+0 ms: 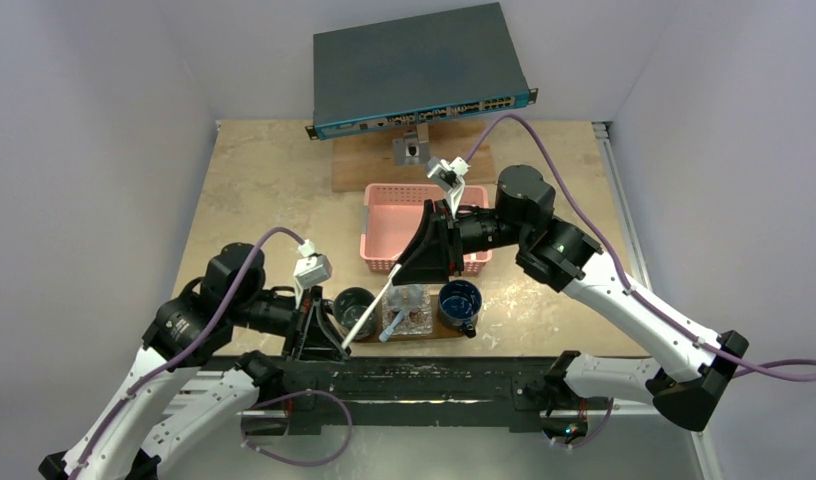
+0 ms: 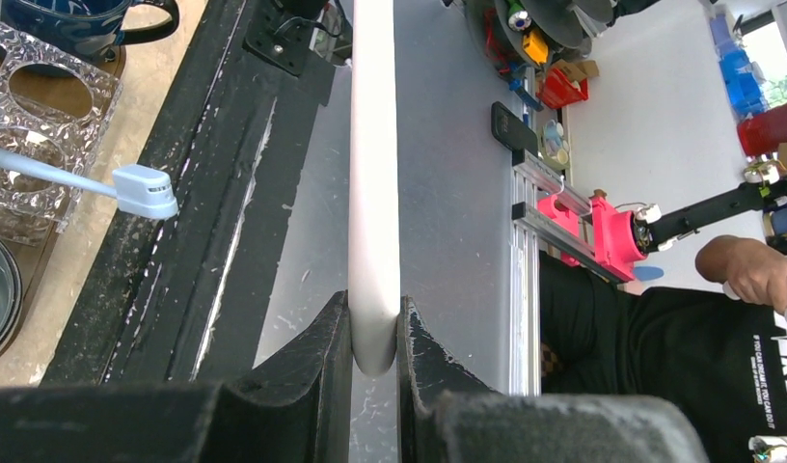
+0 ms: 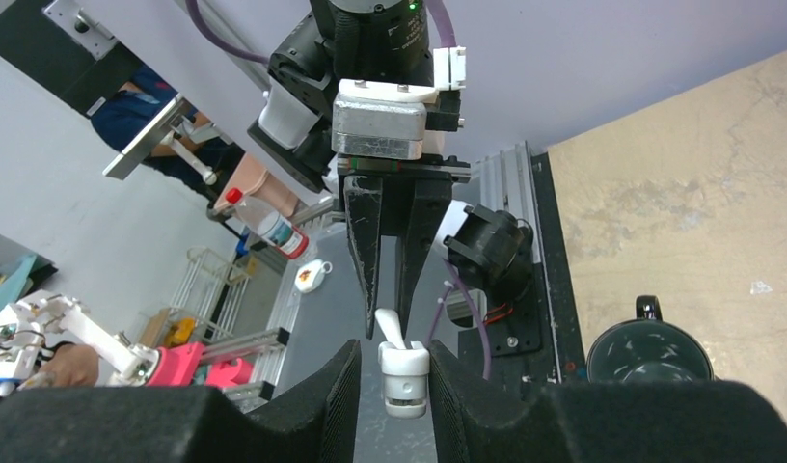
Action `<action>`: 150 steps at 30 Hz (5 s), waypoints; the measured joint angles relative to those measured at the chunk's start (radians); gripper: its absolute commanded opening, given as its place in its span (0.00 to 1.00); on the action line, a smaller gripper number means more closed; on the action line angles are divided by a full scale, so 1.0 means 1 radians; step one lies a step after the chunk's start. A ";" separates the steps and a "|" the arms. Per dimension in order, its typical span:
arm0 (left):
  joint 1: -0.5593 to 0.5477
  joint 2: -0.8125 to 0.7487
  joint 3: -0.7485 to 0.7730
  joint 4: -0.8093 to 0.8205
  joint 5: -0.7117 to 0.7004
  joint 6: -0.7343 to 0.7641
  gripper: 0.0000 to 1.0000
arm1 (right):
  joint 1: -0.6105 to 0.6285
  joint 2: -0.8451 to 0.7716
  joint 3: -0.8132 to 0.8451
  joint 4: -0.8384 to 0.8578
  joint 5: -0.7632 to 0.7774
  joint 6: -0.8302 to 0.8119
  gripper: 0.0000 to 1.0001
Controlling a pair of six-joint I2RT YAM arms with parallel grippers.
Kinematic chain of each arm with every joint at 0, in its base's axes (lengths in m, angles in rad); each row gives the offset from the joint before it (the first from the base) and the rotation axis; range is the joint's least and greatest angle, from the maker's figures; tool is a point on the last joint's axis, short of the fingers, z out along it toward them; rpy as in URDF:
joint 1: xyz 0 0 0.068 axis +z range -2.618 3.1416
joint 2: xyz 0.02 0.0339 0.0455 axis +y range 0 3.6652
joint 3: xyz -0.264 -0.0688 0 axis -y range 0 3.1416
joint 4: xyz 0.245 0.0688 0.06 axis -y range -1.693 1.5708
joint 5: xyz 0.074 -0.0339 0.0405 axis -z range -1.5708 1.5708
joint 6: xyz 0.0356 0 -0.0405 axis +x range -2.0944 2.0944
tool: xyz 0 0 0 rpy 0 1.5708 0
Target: Prepare toiletry sets of a toothbrush and toothpaste on the tray
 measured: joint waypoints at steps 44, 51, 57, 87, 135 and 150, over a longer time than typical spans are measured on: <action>-0.001 0.031 0.096 -0.021 -0.303 -0.004 0.91 | 0.027 -0.048 0.137 -0.509 0.212 -0.270 0.00; -0.001 0.024 0.108 -0.022 -0.380 -0.012 0.95 | 0.045 -0.068 0.252 -0.720 0.383 -0.336 0.00; -0.001 0.010 0.109 -0.023 -0.433 -0.013 0.96 | 0.057 -0.068 0.357 -0.858 0.550 -0.355 0.00; -0.001 -0.040 0.059 0.027 -0.544 -0.024 0.96 | 0.676 0.048 0.290 -0.880 1.417 -0.140 0.00; -0.001 -0.064 -0.014 0.089 -0.570 -0.048 0.95 | 0.711 -0.118 -0.320 -0.383 1.693 -0.005 0.00; -0.001 -0.061 -0.014 0.092 -0.576 -0.048 0.95 | 0.711 -0.132 -0.415 -0.243 1.735 0.009 0.00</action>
